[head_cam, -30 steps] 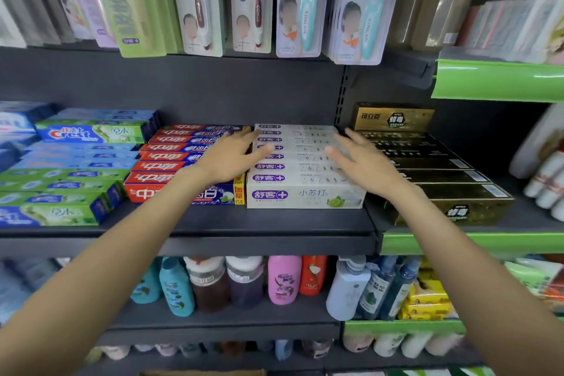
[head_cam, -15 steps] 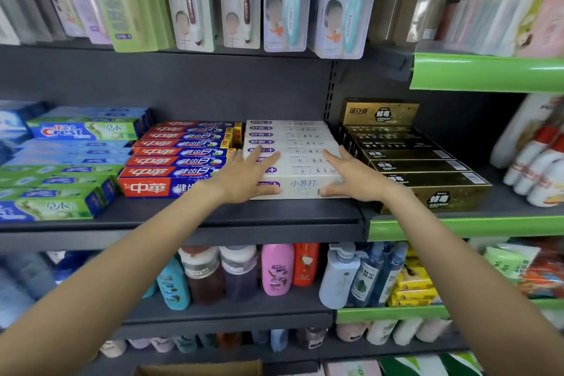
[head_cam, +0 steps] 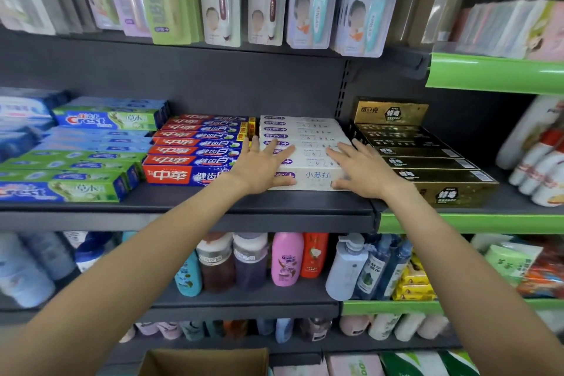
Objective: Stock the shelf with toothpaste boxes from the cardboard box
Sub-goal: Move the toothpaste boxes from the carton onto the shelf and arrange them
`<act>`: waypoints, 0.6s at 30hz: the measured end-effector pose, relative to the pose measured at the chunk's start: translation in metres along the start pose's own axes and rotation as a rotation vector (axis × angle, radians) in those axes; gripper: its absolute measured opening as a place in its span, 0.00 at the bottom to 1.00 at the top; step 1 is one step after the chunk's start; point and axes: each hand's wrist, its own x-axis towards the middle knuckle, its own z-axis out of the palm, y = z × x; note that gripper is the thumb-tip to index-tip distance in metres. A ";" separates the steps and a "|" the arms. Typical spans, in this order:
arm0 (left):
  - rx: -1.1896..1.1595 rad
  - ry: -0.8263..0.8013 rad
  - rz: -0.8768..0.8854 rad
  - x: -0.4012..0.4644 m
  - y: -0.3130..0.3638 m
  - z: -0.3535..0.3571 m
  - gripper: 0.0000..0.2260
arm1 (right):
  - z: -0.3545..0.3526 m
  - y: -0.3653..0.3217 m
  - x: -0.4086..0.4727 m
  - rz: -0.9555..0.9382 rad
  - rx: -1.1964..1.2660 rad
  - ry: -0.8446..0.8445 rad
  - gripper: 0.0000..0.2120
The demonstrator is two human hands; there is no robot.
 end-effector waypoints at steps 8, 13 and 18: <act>-0.324 0.562 0.091 -0.082 -0.004 -0.006 0.20 | 0.010 -0.065 -0.043 -0.015 0.143 0.445 0.27; -0.248 0.790 0.068 -0.168 -0.043 -0.004 0.12 | -0.001 -0.115 -0.055 -0.202 0.350 0.613 0.20; -0.208 0.541 -0.135 -0.189 -0.093 -0.009 0.23 | -0.015 -0.154 -0.034 -0.336 0.405 0.487 0.20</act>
